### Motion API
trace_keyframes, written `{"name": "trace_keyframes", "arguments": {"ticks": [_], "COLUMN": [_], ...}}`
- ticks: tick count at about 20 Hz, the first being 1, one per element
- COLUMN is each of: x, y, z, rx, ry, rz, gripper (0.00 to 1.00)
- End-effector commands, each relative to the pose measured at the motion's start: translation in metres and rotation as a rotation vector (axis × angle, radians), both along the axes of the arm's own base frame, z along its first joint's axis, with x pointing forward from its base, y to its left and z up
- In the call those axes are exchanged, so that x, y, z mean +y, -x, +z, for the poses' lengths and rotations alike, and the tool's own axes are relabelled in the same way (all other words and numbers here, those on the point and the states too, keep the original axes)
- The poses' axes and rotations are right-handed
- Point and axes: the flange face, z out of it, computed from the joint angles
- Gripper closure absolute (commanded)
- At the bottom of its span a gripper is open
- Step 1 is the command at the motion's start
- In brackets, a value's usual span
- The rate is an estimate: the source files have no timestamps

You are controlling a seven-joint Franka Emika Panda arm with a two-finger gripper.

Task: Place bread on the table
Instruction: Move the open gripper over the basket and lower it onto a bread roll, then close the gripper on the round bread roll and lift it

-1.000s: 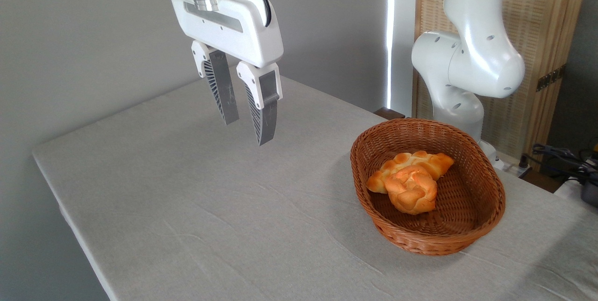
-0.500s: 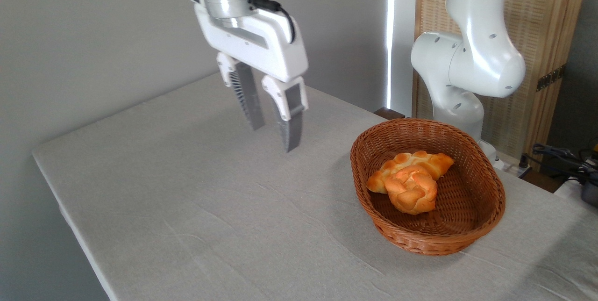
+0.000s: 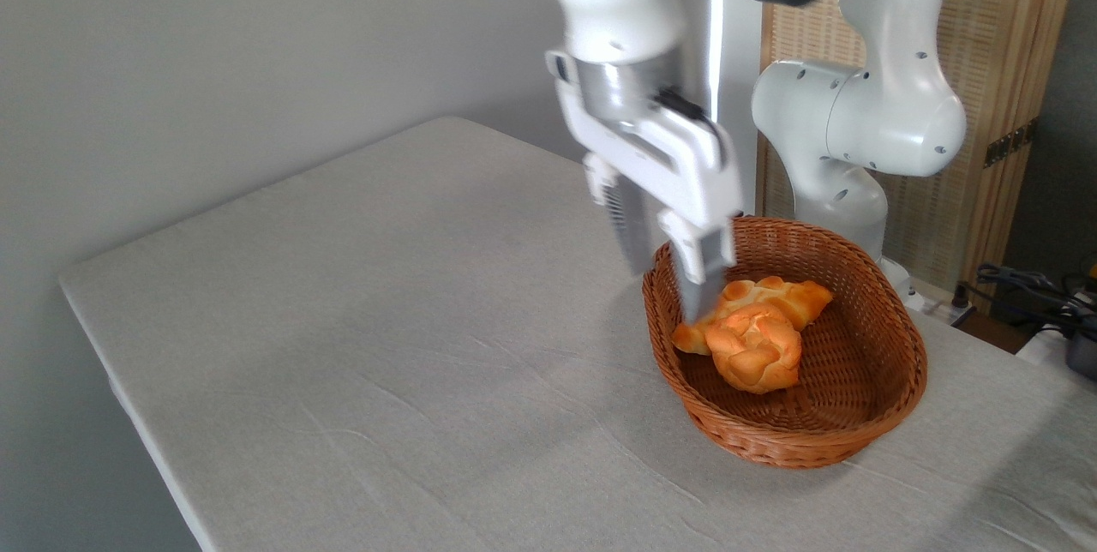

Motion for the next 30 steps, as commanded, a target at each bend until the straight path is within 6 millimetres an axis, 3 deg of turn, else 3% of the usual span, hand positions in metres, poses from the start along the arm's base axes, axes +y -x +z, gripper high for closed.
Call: {"name": "trace_keyframes", "arguments": {"ticks": [1,5,10,14,15,18,20,24,30], "x": [0.025,0.044,0.047,0.052,0.051,0.05,0.049,0.045,0.038], "y": [0.018,0.028,0.038,0.041,0.042,0.042,0.041,0.038,0.035], "z": [-0.004,-0.025,-0.064,-0.072,-0.077,-0.079,-0.079,-0.076,-0.073], "rx": [-0.013,0.044,0.128,0.138,0.141,0.137,0.134,0.126,0.119], "ry": [0.025,0.002,-0.03,-0.031,-0.027,-0.025,-0.027,-0.027,-0.028], "rz": [-0.039,-0.09,-0.123,-0.137,-0.14,-0.154,-0.156,-0.167,-0.183], "gripper": [0.0,0.0,0.0,0.0,0.04,0.54,0.7,0.83,0.91]}}
